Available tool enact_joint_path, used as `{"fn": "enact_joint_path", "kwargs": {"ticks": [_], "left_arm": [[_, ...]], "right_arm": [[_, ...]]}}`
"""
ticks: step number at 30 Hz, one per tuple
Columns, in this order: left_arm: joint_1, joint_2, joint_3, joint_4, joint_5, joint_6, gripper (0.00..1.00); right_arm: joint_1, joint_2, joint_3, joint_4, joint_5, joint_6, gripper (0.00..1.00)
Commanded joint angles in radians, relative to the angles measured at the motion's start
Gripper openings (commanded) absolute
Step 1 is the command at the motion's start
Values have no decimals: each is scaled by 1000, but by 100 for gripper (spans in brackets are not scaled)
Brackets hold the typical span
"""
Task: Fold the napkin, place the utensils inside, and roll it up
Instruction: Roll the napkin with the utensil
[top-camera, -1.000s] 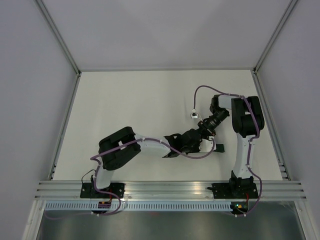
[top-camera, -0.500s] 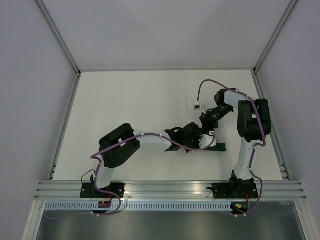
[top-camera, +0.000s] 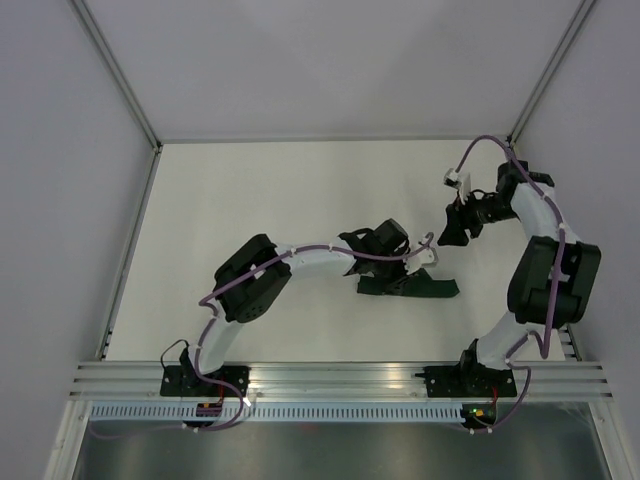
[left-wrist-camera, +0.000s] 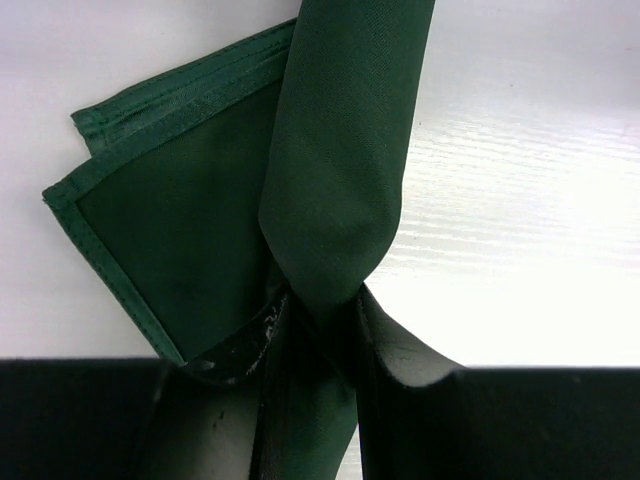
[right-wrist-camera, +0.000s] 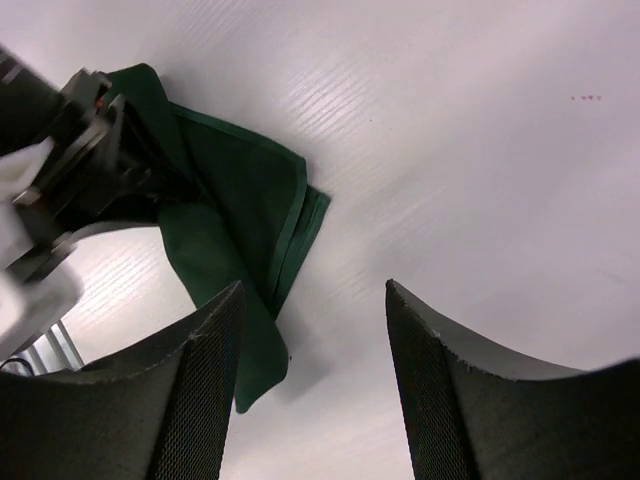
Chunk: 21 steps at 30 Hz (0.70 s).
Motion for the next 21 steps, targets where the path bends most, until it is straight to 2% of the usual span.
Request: {"fn": "enact_joint_path", "kwargs": {"ticks": [1,4,5,10,12,15,17,21], "left_arm": [[46,120,16,-279,121,-112,14],[89,155,67,-345,230,-138,14],[99,165,76,-357,291,-141,15],[155,229,151,-451,362,-167,15],[168,249,171,-479,386,-173,16],[181,286,209,-517,388,-181,16],[186,297,222,-535,383,-193,17],[195,313,243,-551,402,-208,17]], "right_arm": [[-14,-218,-130,43,-56,-86,64],[-14,-376,-341,147,-50,-89,66],[-14,-409,-374,163,-53,-94,67],[29,-557,-538,202,-58,-164,70],[69,-594,-589,302,-1,-131,70],[188,-674,-698,484,129,5,71],[315,-716,-765,599,230,46,71],[466,-720,-833,730,351,107,72]]}}
